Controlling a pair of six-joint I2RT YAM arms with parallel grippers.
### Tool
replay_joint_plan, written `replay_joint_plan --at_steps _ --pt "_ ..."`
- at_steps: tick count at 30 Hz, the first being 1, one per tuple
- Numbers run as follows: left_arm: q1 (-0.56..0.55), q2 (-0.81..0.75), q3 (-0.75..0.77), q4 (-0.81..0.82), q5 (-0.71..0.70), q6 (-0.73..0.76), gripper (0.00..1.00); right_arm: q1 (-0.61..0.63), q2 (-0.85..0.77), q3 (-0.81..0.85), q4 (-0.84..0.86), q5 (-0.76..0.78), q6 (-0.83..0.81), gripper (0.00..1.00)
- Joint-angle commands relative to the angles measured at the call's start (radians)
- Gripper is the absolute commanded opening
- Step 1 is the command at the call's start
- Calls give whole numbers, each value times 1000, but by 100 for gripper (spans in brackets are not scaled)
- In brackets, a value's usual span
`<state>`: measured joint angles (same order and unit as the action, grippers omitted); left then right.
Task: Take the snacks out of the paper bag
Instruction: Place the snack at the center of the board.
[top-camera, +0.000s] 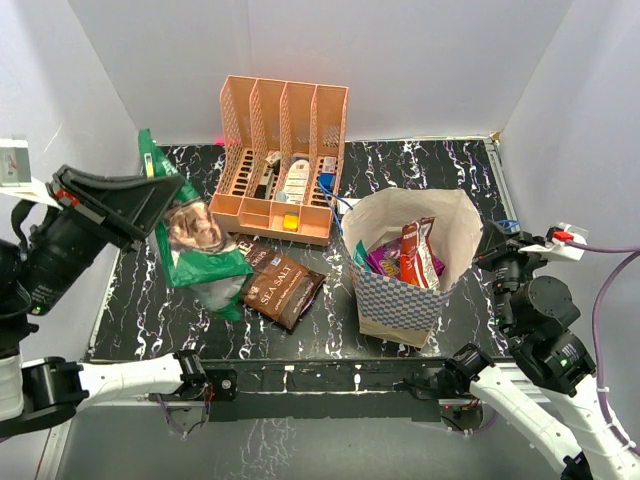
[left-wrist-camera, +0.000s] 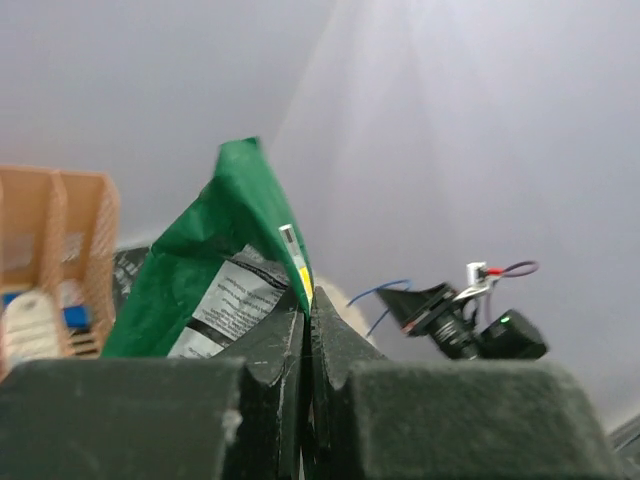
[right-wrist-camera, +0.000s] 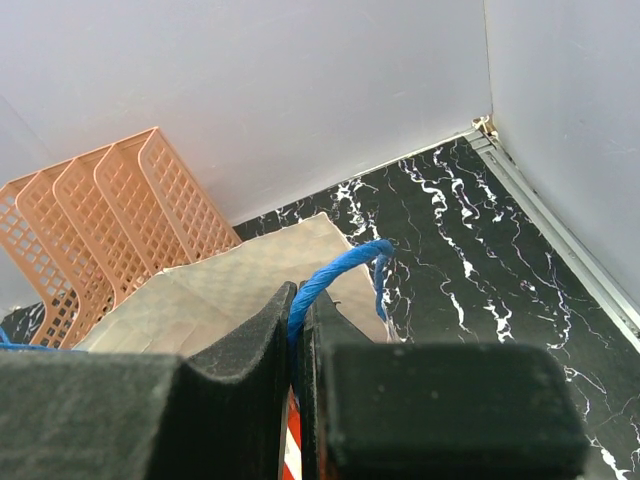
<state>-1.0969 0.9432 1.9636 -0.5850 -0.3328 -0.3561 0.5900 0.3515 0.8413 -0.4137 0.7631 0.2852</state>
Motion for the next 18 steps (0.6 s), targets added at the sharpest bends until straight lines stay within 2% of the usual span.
replay_joint_plan --at_steps 1,5,8,11,15,18 --pt "-3 -32 -158 -135 -168 -39 0 2 17 21 82 -11 4 8" --pt "-2 -28 -268 -330 -362 -138 0 2 25 11 88 -7 3 8" --pt "-2 50 -330 -496 -494 -213 0 2 28 4 94 -10 3 8" --pt "-2 151 -362 -677 -610 -375 0 2 33 5 95 -11 -1 8" --pt "-1 234 -464 -639 -688 -380 0 1 35 7 96 -12 -3 8" --pt "14 269 -532 -519 -687 -290 0 2 37 9 97 -12 -7 8"
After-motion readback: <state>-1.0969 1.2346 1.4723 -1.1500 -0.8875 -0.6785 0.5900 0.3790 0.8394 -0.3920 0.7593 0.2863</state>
